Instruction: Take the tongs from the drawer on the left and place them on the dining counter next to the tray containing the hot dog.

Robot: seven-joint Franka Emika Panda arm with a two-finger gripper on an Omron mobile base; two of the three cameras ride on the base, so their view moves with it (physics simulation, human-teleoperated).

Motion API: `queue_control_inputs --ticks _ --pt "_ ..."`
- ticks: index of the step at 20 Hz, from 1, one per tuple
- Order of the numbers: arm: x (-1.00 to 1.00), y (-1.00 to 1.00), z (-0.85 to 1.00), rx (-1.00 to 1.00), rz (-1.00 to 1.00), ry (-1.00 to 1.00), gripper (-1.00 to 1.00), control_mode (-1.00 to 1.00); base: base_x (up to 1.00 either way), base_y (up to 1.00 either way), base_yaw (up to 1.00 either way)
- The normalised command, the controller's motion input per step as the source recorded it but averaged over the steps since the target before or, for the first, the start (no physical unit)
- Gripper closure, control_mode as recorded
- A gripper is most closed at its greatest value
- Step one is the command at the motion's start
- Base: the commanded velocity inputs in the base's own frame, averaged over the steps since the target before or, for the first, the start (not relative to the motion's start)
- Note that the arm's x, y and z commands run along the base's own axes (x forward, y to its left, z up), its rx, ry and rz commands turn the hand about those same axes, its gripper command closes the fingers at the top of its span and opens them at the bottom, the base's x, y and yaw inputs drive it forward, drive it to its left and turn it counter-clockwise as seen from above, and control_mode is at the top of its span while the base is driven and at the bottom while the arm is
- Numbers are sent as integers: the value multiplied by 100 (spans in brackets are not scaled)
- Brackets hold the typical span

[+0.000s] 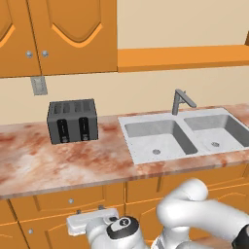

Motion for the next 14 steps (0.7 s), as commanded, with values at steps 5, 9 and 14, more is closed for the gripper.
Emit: queue_control_inputs --ticks 5,9,14 --pt "22 18 -19 -4 -1 0 -100 -100 0 0 0" --pt "9 0 -33 -5 -1 -1 -100 -100 0 0 0" --pt "38 0 -3 0 -1 -1 -100 -100 0 0 0"
